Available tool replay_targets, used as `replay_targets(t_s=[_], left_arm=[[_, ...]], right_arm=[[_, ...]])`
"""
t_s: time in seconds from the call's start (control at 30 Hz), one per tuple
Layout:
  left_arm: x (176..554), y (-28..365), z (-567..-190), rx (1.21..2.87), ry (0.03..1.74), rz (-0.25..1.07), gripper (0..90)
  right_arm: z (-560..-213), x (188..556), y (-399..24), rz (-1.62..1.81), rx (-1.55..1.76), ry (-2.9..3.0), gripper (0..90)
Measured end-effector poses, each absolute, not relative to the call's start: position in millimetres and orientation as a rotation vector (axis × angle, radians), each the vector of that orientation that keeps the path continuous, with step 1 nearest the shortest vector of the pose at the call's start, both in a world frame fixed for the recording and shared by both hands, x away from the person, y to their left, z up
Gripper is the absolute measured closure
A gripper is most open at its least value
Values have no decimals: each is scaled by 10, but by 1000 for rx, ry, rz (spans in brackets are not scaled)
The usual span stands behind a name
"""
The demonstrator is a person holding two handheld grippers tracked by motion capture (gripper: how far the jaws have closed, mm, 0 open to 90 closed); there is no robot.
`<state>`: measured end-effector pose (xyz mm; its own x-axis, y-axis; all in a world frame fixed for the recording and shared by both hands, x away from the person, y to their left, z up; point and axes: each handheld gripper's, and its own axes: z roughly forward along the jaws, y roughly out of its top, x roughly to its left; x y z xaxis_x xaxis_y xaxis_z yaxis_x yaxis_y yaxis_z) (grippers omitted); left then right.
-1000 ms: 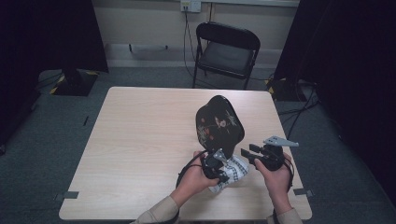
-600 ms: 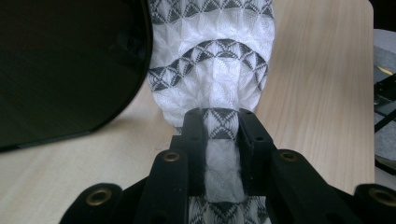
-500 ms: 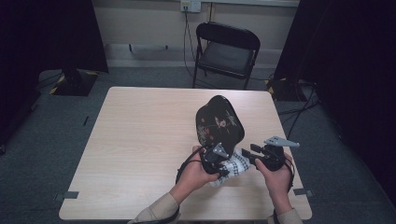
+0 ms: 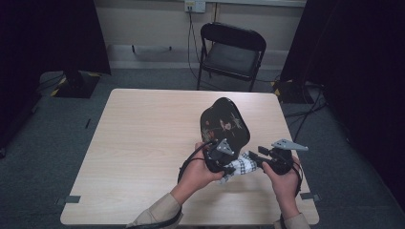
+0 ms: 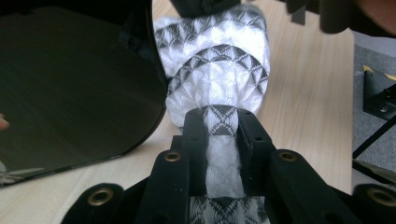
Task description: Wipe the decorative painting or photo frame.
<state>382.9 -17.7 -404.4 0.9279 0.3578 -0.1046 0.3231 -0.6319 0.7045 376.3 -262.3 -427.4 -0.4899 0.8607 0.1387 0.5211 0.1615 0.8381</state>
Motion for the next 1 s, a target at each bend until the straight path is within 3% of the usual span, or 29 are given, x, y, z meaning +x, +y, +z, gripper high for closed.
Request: replay_targets(t_s=[1.0], left_arm=[[3859, -156, -3034, 2175, 431, 190, 763]], right_arm=[[-4334, 3771, -2568, 1272, 1299, 2122, 489]])
